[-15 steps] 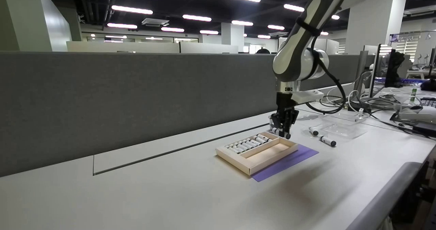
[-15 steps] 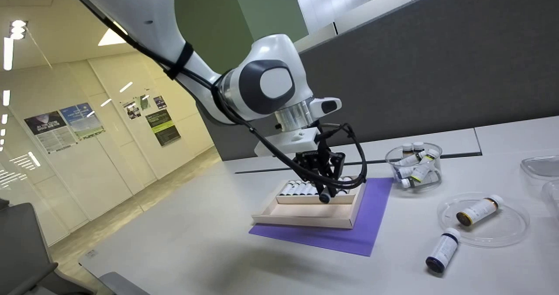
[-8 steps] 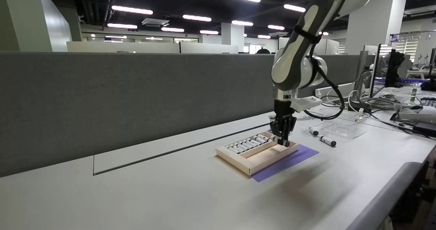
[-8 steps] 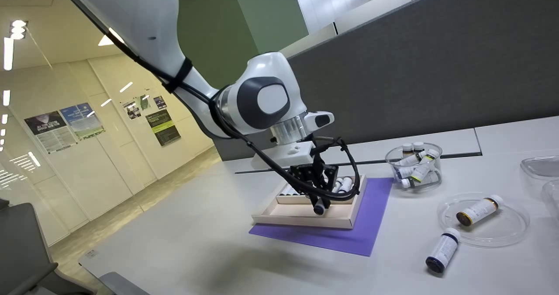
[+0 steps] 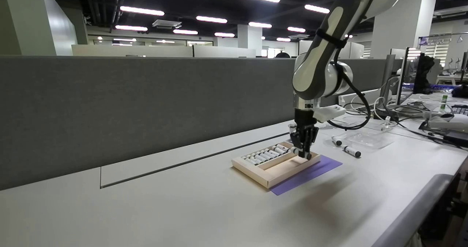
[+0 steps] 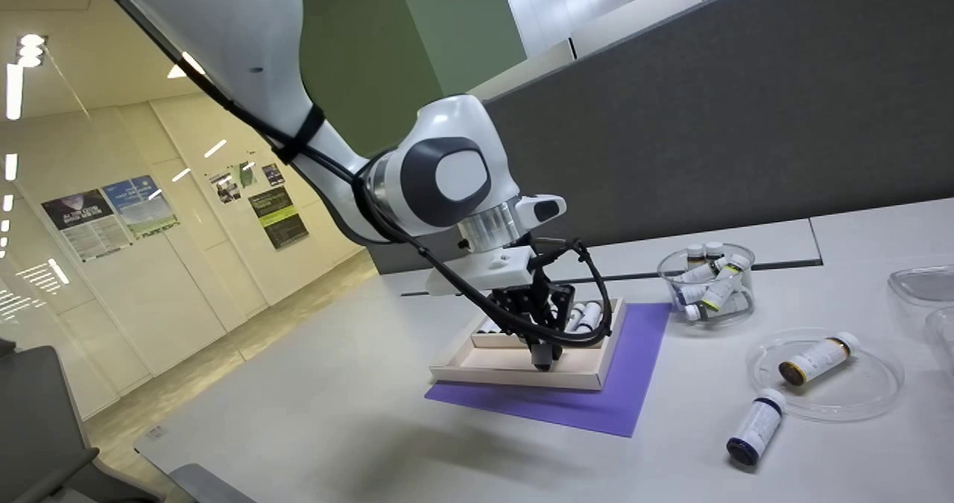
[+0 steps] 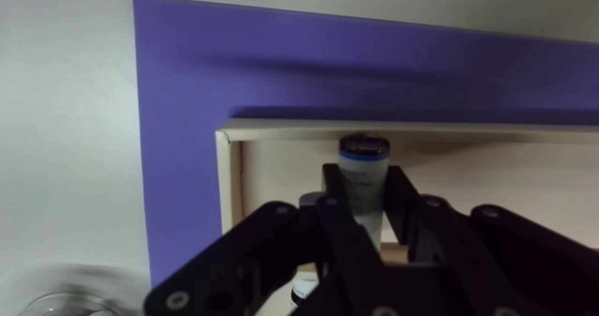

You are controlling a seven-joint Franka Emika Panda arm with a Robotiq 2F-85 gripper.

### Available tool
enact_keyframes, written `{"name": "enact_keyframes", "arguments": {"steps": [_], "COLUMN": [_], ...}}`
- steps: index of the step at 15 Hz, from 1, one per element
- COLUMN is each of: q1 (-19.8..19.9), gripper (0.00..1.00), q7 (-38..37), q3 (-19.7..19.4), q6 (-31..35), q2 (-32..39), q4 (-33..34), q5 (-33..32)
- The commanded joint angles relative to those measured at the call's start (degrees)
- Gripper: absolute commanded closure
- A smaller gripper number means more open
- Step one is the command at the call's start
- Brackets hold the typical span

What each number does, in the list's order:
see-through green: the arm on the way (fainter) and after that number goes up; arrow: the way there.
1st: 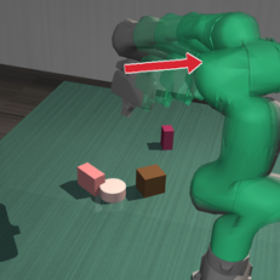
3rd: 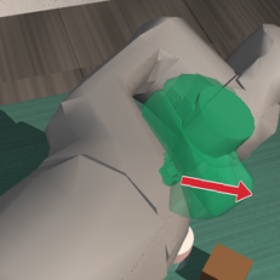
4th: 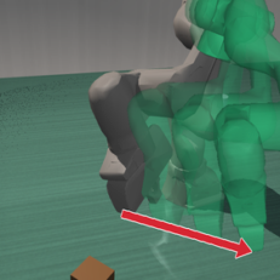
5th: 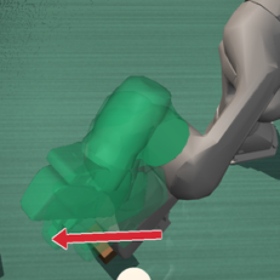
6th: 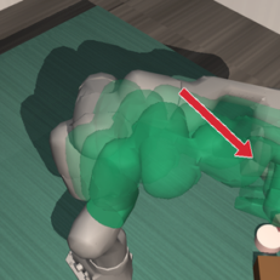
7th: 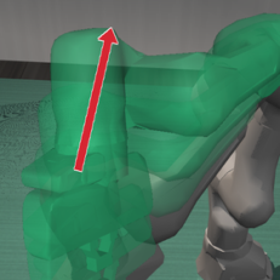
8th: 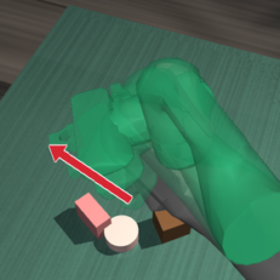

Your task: Pick up one bottle from the table and place it on the bottom part of the tray

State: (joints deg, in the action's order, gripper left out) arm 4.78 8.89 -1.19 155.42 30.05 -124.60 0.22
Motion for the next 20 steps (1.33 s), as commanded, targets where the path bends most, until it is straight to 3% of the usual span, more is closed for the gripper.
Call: {"name": "enact_keyframes", "arguments": {"steps": [1, 10, 11, 13, 18, 19, 20], "q1": [0.43, 1.54, 2.38, 2.80, 5.26, 3.98, 4.43], "gripper": [0.95, 0.95, 0.55, 0.49, 0.11, 0.30, 0.21], "q7": [-0.41, 0.14, 1.15, 1.40, 3.62, 2.79, 3.25], "q3": [-0.04, 0.57, 1.44, 1.61, 1.49, 1.32, 1.16], "q6": [1.13, 2.71, 2.26, 1.55, -4.99, -1.03, -2.81], "q2": [-0.23, 1.51, 1.39, -0.09, -7.25, -3.43, -5.02], "q4": [-0.78, -0.01, -0.01, -0.01, 1.00, 1.22, 1.38], "q5": [-0.57, 0.05, 0.62, 0.85, 2.24, 1.90, 2.03]}}
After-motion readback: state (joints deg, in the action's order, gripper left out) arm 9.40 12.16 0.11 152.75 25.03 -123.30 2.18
